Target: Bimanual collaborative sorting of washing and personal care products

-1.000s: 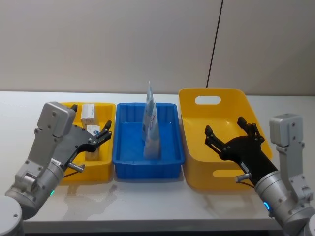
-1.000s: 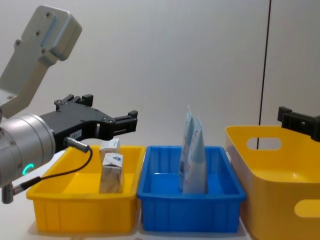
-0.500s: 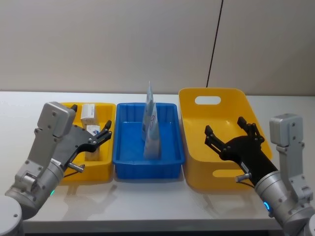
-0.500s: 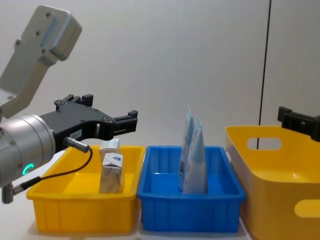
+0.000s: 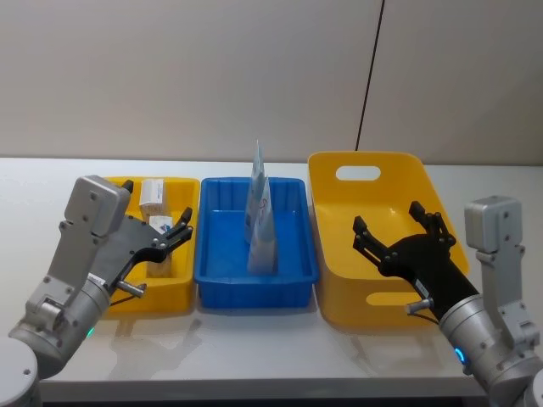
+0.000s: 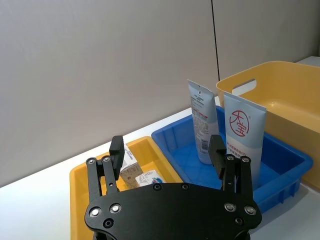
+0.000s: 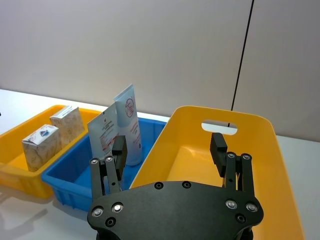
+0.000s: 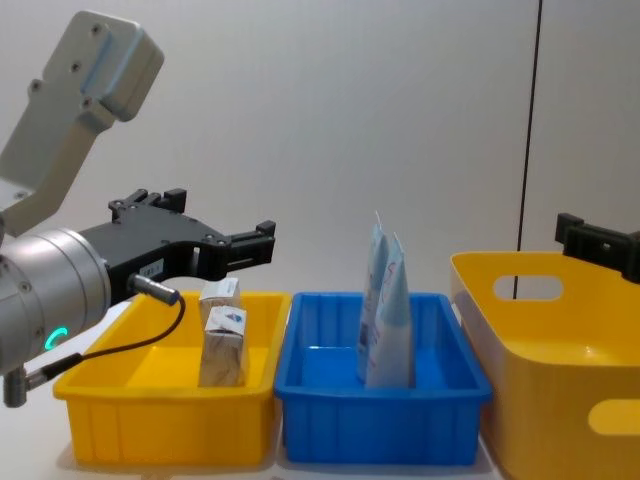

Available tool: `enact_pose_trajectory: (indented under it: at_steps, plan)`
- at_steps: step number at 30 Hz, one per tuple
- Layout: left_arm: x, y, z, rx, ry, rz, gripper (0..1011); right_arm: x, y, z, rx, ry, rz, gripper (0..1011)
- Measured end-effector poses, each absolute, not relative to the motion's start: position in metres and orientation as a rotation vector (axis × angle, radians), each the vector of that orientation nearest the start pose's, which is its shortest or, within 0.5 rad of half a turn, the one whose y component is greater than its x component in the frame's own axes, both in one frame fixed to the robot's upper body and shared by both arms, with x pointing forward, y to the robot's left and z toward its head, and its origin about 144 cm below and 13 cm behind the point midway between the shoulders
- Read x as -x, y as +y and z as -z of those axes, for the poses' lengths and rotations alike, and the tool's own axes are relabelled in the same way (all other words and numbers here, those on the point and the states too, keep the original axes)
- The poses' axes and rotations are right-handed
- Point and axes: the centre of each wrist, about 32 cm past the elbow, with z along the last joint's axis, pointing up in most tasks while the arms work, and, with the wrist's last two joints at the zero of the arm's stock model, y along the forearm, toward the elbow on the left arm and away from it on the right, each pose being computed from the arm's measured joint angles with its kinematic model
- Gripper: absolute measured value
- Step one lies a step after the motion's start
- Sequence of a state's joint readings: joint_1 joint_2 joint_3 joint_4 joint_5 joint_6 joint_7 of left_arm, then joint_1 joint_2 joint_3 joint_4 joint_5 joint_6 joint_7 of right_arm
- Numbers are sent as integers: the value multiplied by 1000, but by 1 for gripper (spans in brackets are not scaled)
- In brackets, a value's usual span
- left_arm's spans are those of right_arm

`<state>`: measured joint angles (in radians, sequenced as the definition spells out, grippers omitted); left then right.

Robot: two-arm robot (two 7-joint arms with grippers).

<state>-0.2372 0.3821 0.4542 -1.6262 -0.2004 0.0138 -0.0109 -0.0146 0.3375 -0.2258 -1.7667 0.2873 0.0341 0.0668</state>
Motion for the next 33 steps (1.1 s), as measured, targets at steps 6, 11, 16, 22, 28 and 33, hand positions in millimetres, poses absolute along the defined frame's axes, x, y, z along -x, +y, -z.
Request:
enact_pose_trajectory:
  at_steps: [6,11,16,22,28,33]
  plan:
    - [-492,198,-1204,-61,-268,-1124,1003,-443,-237,-1189,-26,-75,1229,1000]
    - [-492,198,-1204,-61,-268,-1124,1003,-443,-237,-1189,-26,-75,1229,1000]
    - [-492,198,-1204,-61,-268,-1124,1003,-443,-237,-1189,-26,-75,1229,1000]
    - [-492,198,-1204,-61,-268,-1124,1003,-443,-237,-1189,-26,-75,1229,1000]
    - [-492,198,-1204,-61,-268,-1124,1003,-443,-237,-1189,-26,-75,1229,1000]
    - [-492,198,-1204,-61,-268,-1124,1003,-443,-237,-1189,-26,-75,1229,1000]
